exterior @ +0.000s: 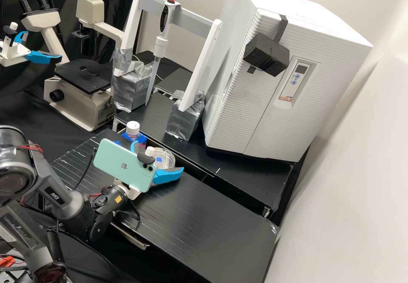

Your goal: Open the lid

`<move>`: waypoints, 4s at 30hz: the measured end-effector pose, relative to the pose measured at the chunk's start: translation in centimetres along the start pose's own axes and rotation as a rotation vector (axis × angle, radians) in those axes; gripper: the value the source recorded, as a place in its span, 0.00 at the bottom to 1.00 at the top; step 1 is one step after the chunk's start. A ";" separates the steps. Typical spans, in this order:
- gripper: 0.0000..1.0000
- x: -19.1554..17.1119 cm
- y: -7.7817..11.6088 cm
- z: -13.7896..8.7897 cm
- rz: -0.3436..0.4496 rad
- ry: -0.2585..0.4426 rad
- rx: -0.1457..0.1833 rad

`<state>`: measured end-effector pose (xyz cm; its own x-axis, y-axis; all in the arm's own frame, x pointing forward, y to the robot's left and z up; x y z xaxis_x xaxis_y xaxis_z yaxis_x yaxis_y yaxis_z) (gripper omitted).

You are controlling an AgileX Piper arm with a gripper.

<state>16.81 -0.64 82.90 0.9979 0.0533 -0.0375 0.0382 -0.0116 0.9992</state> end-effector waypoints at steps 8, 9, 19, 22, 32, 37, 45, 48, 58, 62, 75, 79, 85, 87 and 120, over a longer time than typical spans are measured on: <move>1.00 0.1 0.0 0.3 -0.002 -0.013 0.006; 1.00 0.0 0.0 0.4 0.004 -0.015 0.006; 0.00 -0.1 0.3 0.6 0.022 -0.028 0.005; 0.00 -0.1 0.3 0.6 0.022 -0.028 0.005; 0.00 -0.1 0.3 0.6 0.021 -0.029 0.006; 0.00 0.0 0.2 0.6 0.016 -0.024 0.006; 0.00 -0.1 0.2 0.2 0.010 -0.004 0.013; 0.00 -0.2 0.3 0.0 0.009 0.010 0.009; 0.00 -0.5 0.5 -0.8 0.012 0.050 0.000; 0.00 -0.6 0.4 -0.9 0.005 0.060 0.001; 0.00 -0.8 0.9 -0.7 0.030 0.046 -0.007; 0.00 -1.1 1.4 -0.6 0.063 0.030 -0.011; 0.00 -1.9 2.3 -0.4 0.120 0.009 0.027; 0.00 -2.2 2.7 -0.4 0.141 0.005 0.044; 1.00 -0.3 5.6 4.3 0.267 -0.195 0.076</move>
<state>16.95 -5.00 88.41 0.9643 -0.1536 0.2158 -0.2291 -0.0747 0.9705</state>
